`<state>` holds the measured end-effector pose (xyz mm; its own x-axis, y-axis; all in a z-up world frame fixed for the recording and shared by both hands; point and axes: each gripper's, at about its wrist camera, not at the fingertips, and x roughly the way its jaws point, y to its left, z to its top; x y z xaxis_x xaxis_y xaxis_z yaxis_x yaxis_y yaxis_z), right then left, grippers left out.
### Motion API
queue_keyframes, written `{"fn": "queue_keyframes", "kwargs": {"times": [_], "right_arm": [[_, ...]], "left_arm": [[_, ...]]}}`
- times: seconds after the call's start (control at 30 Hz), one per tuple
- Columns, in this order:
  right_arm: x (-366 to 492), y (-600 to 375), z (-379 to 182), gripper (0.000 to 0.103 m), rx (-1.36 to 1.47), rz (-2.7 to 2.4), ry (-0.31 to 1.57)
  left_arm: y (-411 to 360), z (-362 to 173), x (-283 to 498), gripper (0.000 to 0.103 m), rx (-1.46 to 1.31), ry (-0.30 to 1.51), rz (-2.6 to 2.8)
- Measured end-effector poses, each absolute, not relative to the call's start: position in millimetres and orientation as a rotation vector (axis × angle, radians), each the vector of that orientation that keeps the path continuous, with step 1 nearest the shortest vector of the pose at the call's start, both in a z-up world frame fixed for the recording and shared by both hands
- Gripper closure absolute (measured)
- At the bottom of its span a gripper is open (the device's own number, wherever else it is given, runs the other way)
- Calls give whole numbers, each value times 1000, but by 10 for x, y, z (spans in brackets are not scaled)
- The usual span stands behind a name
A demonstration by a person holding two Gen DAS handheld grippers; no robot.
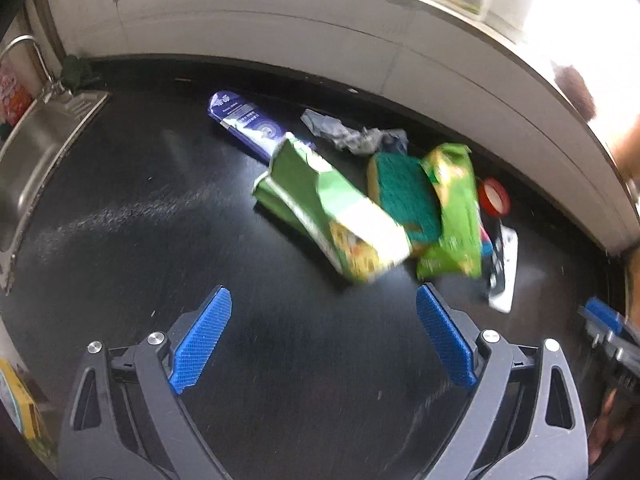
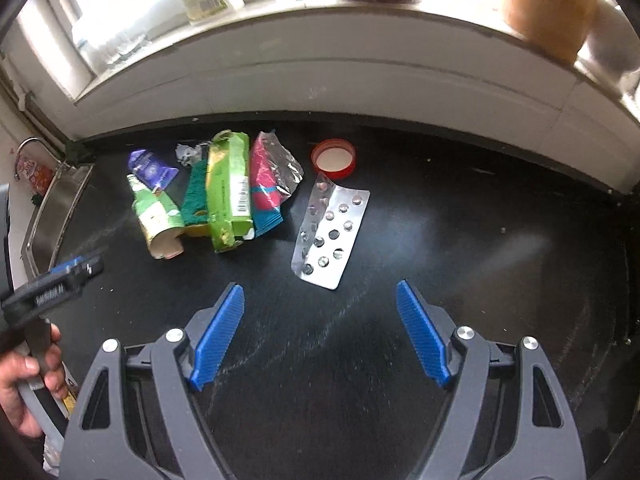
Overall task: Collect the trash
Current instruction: 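Swing both tools back over the countertop, then grasp the SpongeBob snack bag with the left tool while the right tool grasps the blister pack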
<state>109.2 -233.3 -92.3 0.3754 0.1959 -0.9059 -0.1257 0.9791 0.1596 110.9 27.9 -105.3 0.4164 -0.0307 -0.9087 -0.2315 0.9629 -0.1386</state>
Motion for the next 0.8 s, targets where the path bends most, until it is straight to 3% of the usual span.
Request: {"fn": "queue_keyframes", "kwargs": {"times": [0.3, 0.63, 0.7, 0.73, 0.77, 0.8], "right_arm": [[1567, -2280, -1408, 27, 94, 177, 1277], [1884, -2185, -1833, 28, 65, 126, 1355], [1868, -2174, -1862, 38, 50, 125, 1352], [1853, -2150, -1851, 53, 22, 121, 1344], [1841, -2141, -1842, 60, 11, 121, 1340], [1826, -2142, -1843, 60, 30, 135, 1342]], "left_arm": [[414, -1479, 1846, 11, -389, 1209, 198], [440, -1825, 2029, 11, -432, 1232, 166], [460, -1819, 2015, 16, -423, 1226, 150], [470, -1802, 1997, 26, -429, 1215, 134], [497, -1784, 1963, 37, -429, 1210, 123], [494, -1776, 1950, 42, -415, 1213, 119]]}}
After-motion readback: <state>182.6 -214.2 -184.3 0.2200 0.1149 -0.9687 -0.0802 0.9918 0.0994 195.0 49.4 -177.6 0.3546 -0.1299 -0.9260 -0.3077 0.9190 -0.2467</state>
